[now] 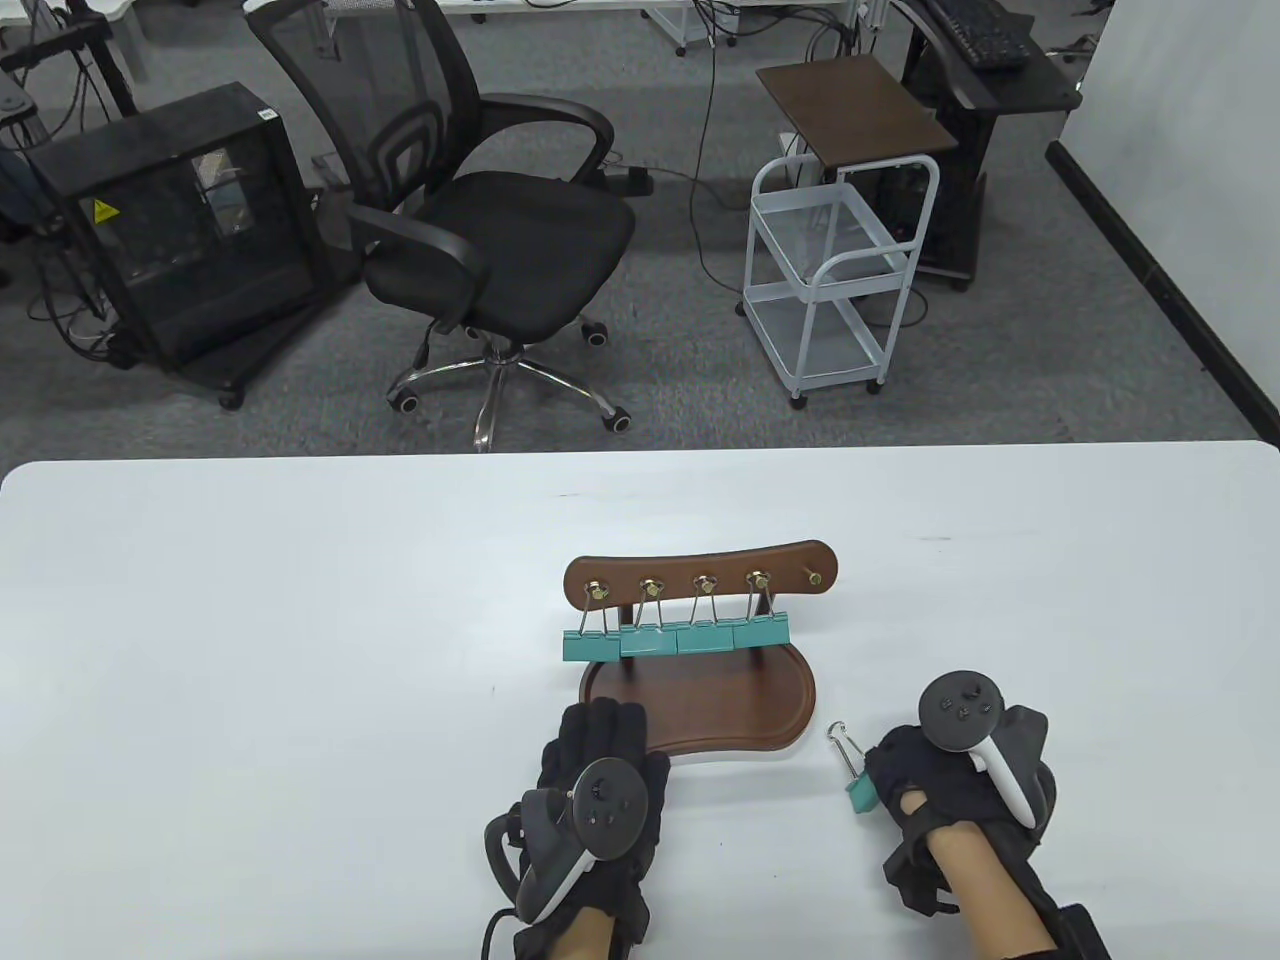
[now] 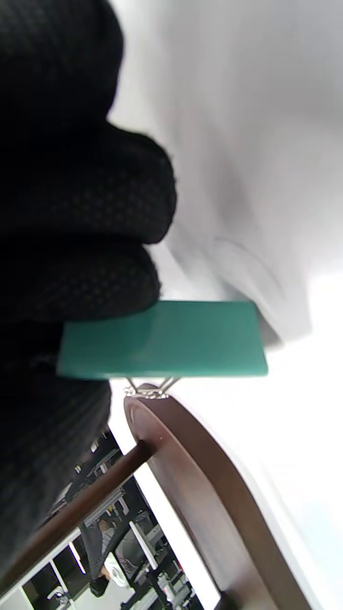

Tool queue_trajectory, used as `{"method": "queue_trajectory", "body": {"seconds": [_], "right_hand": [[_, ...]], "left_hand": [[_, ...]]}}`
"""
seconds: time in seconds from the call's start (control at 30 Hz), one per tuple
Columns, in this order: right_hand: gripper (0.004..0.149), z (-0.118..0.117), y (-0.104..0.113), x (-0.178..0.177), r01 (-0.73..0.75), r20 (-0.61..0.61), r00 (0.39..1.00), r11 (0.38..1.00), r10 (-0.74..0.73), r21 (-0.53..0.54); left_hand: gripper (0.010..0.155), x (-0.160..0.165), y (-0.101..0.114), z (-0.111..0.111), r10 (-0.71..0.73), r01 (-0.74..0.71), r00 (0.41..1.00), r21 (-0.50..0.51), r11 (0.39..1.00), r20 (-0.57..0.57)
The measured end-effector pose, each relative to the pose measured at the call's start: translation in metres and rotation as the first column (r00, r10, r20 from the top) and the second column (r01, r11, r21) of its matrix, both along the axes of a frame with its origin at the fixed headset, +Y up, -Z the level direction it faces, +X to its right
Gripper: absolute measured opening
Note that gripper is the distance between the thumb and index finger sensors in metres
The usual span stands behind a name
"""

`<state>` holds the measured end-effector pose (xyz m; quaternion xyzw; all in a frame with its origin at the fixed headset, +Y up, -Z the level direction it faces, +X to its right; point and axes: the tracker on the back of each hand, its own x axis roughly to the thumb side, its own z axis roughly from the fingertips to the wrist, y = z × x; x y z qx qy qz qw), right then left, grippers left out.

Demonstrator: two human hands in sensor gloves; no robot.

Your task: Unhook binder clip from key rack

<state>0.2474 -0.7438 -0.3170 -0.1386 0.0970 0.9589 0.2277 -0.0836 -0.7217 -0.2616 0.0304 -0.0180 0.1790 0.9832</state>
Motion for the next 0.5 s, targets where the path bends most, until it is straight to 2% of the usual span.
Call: {"method": "queue_trajectory", "body": {"seconds": [0.27, 0.5], "right_hand": [[0.047, 0.0, -0.003, -0.012, -0.144, -0.036, 0.989, 0.99, 0.144, 0.014], [0.046, 0.0, -0.004, -0.015, -0.184, -0.044, 0.982, 0.983, 0.185, 0.016]], "left_hand": [[0.061, 0.0, 0.0, 0.0, -0.002, 0.002, 1.0, 0.0, 1.0, -0.002], [0.062, 0.0, 0.0, 0.0, -0.008, 0.008, 1.0, -0.001, 1.0, -0.002]]}}
